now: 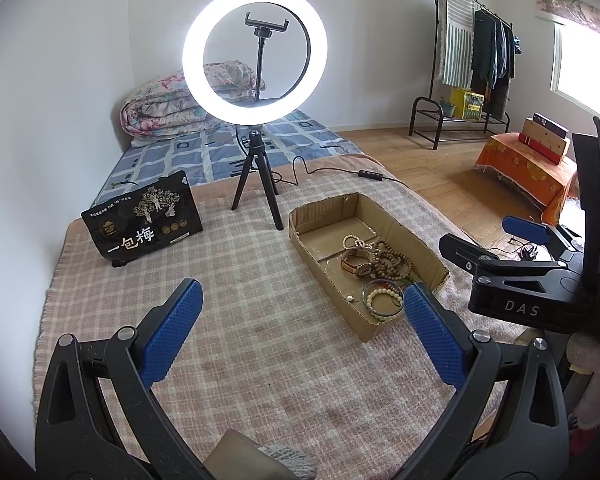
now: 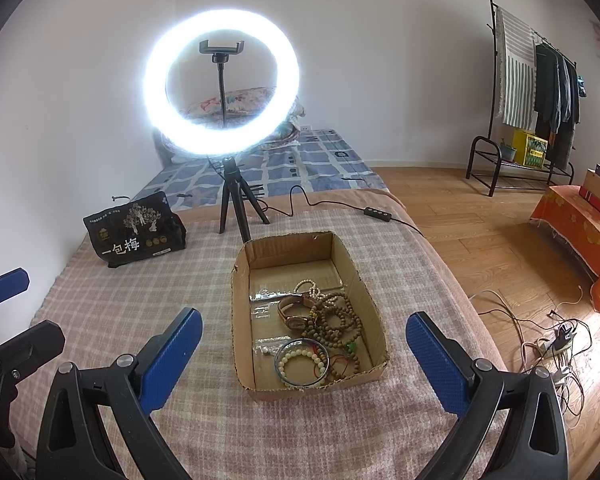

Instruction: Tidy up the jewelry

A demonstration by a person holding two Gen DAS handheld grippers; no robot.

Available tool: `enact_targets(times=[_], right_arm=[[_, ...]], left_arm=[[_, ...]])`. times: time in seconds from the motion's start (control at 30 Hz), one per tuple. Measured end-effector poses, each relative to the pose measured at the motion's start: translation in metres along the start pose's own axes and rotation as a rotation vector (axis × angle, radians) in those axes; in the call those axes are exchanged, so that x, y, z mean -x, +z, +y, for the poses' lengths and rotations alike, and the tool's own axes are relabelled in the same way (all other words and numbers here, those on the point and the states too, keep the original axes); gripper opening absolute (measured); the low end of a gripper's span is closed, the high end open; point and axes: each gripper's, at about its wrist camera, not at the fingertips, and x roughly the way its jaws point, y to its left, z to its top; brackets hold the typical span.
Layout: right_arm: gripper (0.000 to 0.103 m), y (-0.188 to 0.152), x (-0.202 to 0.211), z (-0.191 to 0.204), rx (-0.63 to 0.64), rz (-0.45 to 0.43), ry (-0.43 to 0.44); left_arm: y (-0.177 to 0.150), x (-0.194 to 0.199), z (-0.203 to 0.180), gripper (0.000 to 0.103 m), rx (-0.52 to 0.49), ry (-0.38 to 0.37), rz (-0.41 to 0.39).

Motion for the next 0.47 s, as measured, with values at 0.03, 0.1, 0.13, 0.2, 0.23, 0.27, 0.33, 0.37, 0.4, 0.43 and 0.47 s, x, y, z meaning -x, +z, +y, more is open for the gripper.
enact_targets(times=[0.03,0.1,0.13,0.2,0.23,0.27,0.33,0.37,0.4,0.43,0.47], right_arm=[[0.103,-0.0003,-0.0001,0.0003,0.001,0.001,0.001],[0.103,-0.0008,0.0003,0.0010,0.003,0.002,0.002],[0.103,-0.0011,0.0004,0.0013,0.005,0.003,0.002],[0.103,-0.0009,0.0004,0.0013,0.004,0.003,0.003],[0.103,-0.0008,0.0003,0.0013,0.004,0.003,0.003],[0.103,-0.0012,0.0005,0.0017,0.003,0.004,0.004],[0.103,-0.0013,0.0006,0.0020,0.005,0.005,0.004],[0.103,-0.0015,0.0005,0.0027,0.007,0.007,0.004],[0.103,-0.0013,0.0004,0.0028,0.008,0.008,0.004],[0.103,-0.0013,0.0003,0.0033,0.010,0.009,0.004],[0.103,-0.0014,0.0004,0.0036,0.010,0.008,0.003]], left_arm=[[0.0002,0.0001,-0.0002,0.102,-0.001,0.000,-0.001],[-0.0001,-0.0001,0.0004,0.102,0.003,-0.001,-0.001],[-0.0002,0.0001,0.0005,0.102,0.006,0.000,-0.003],[0.0003,0.0009,0.0013,0.102,0.008,0.003,-0.006],[0.0004,0.0014,0.0020,0.102,0.010,0.004,-0.007],[0.0005,0.0014,0.0021,0.102,0.009,0.003,-0.007],[0.0006,0.0020,0.0026,0.102,0.005,0.008,-0.013],[0.0004,0.0027,0.0028,0.102,0.001,0.013,-0.019],[0.0003,0.0033,0.0025,0.102,-0.004,0.018,-0.024],[0.0004,0.0033,0.0029,0.102,-0.005,0.020,-0.026],[0.0005,0.0031,0.0032,0.102,-0.004,0.023,-0.027]])
